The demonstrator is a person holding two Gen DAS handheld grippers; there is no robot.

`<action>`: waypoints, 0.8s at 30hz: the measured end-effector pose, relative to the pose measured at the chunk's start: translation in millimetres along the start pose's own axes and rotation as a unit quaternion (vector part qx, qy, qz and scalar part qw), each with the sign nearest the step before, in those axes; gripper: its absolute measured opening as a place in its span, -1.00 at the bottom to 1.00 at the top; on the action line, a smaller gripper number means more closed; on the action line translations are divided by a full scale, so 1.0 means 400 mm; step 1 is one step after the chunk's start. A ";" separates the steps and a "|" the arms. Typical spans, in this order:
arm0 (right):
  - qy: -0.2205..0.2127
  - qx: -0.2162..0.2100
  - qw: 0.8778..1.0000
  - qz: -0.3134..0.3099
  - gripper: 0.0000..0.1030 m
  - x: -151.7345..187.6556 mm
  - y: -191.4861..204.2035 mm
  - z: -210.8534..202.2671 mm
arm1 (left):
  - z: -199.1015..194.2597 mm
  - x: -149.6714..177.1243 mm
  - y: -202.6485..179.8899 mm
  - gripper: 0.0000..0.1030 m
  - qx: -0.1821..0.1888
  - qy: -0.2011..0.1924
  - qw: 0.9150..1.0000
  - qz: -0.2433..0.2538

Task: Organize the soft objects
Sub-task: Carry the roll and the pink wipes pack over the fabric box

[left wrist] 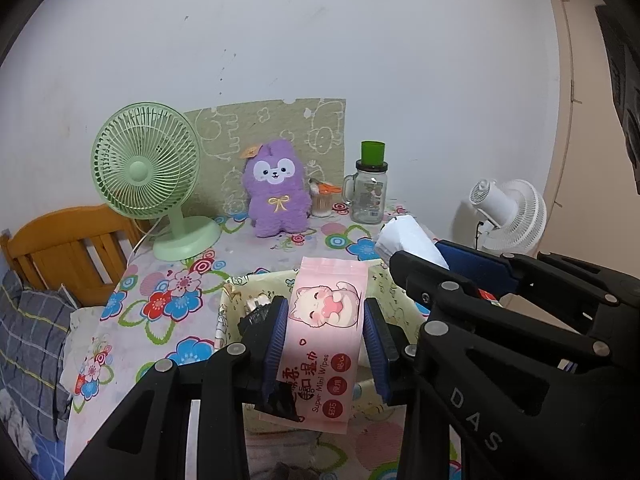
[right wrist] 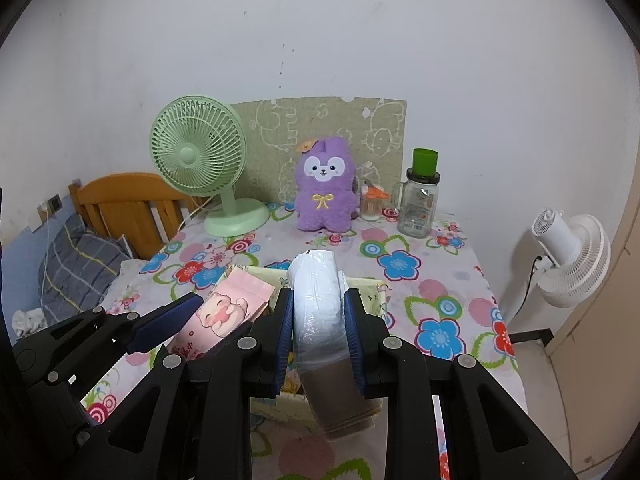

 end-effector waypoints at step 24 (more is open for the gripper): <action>0.022 0.003 1.000 0.011 -0.45 -0.031 -0.040 0.119 | 0.137 -0.012 0.000 -0.26 0.010 0.028 1.000 0.002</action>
Point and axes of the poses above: each gripper's, at about its wrist camera, not at the fingertips, and z roughly the way its jaws point, y to its left, x to its underside, the point moved 10 cm from there along z, roughly the way its jaws point, and after that the axes turned 14 degrees about z, right-handed, at the moved point
